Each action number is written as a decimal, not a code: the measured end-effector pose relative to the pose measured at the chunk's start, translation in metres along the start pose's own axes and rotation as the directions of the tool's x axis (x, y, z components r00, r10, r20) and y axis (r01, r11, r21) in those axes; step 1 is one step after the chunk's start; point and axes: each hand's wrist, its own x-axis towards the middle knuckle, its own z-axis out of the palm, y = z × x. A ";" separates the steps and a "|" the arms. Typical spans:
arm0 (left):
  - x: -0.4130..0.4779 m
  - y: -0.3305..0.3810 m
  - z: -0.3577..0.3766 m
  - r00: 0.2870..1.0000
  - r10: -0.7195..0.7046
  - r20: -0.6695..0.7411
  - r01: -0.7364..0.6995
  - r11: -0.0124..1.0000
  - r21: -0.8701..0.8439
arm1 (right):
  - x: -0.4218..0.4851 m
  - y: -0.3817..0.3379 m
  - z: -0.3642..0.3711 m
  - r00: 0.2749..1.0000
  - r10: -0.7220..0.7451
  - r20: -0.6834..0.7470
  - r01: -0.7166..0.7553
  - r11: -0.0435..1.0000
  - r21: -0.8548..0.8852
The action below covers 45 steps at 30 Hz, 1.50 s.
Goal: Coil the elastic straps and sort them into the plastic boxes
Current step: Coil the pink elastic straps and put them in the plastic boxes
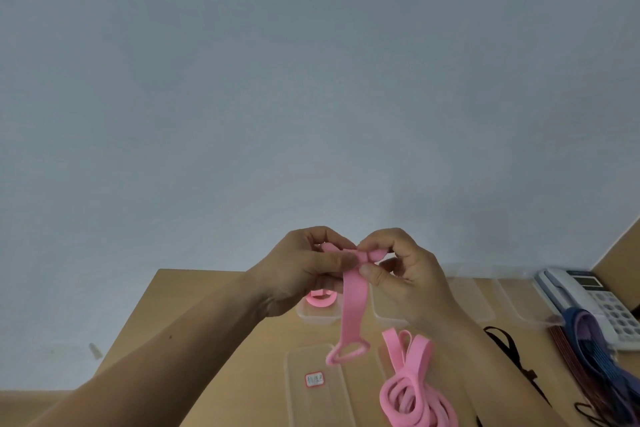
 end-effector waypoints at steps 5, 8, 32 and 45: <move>0.000 -0.004 -0.002 0.996 0.086 -0.005 -0.085 0.990 0.113 | 0.000 -0.001 0.001 0.989 0.136 0.065 -0.148 0.957 0.248; -0.002 -0.003 -0.002 0.991 0.126 0.031 -0.130 0.970 0.205 | 0.002 -0.001 0.003 0.982 0.182 0.053 -0.189 0.964 0.188; -0.009 -0.001 -0.005 0.999 -0.006 0.043 0.003 0.997 0.072 | -0.007 0.002 0.017 0.992 0.121 -0.033 -0.119 0.992 0.043; -0.004 -0.016 -0.005 0.959 0.281 -0.027 -0.257 0.909 0.328 | -0.001 0.000 0.017 0.942 0.335 0.007 -0.324 0.905 0.275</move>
